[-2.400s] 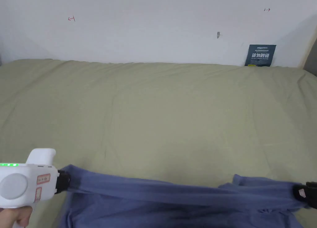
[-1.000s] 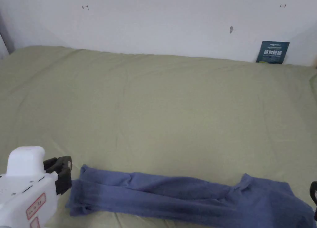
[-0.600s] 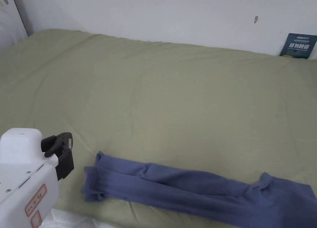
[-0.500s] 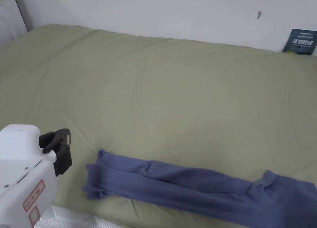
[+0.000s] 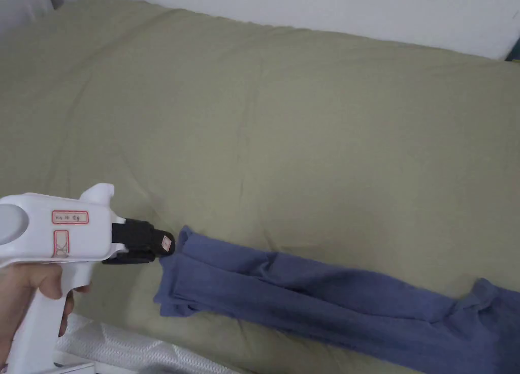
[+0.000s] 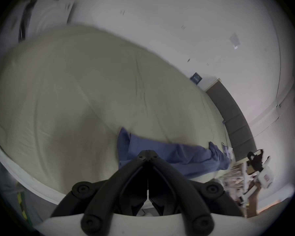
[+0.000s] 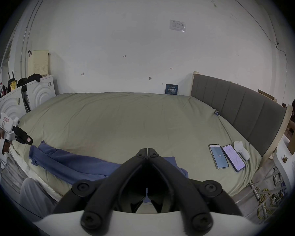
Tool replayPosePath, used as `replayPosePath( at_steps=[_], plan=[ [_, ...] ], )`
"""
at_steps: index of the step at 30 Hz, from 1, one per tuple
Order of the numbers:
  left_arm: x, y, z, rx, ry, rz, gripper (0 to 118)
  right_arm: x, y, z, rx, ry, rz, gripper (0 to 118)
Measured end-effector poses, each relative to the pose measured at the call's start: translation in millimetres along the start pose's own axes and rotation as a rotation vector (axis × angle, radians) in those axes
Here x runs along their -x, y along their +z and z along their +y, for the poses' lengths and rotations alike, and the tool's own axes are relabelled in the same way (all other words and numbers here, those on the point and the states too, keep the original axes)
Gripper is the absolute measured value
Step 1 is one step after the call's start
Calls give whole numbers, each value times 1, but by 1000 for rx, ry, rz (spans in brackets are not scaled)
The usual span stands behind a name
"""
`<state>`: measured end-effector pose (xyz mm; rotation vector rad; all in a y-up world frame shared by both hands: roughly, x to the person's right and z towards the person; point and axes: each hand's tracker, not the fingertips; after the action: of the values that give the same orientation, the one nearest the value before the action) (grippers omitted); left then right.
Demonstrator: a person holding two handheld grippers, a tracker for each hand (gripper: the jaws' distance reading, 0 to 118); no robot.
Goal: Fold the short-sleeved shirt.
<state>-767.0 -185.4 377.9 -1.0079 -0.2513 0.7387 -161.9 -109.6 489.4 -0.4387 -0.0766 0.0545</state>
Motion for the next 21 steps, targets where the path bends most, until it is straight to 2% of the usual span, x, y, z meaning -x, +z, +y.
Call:
replayPosePath(
  at_steps=[1, 6, 7, 8, 9, 10, 11, 15, 16, 21],
  plan=[
    [3, 0, 3, -45, 7, 18, 0, 1, -1, -1, 6, -3, 0, 0],
    [13, -5, 17, 31, 12, -52, 0, 5, -6, -4, 29, 6, -7, 0],
    [13, -7, 19, 29, 14, -39, 14, 5, -7, -5, 30, 6, -10, 0],
    [11, -8, 19, 42, 4, -11, 46, 5, -8, -5, 35, 5, -8, 0],
    [12, -9, 20, 57, -32, -27, 95, 5, -9, -5, 38, 4, -4, 0],
    [14, -16, 21, 112, -45, -55, 118, 5, -10, -6, 41, -2, -5, 0],
    [16, -23, 20, 176, -38, -56, 116, 5, -10, -7, 45, -13, 1, 0],
    [19, -27, 36, 249, -19, -150, 116, 7, -12, -6, 55, -29, 1, 0],
    [20, -45, 17, 280, -14, -172, 116, 6, -13, -7, 58, -31, 3, 0],
    [16, -67, 10, 287, 77, -313, 115, 6, -14, -9, 69, -42, 13, 0]
  ],
)
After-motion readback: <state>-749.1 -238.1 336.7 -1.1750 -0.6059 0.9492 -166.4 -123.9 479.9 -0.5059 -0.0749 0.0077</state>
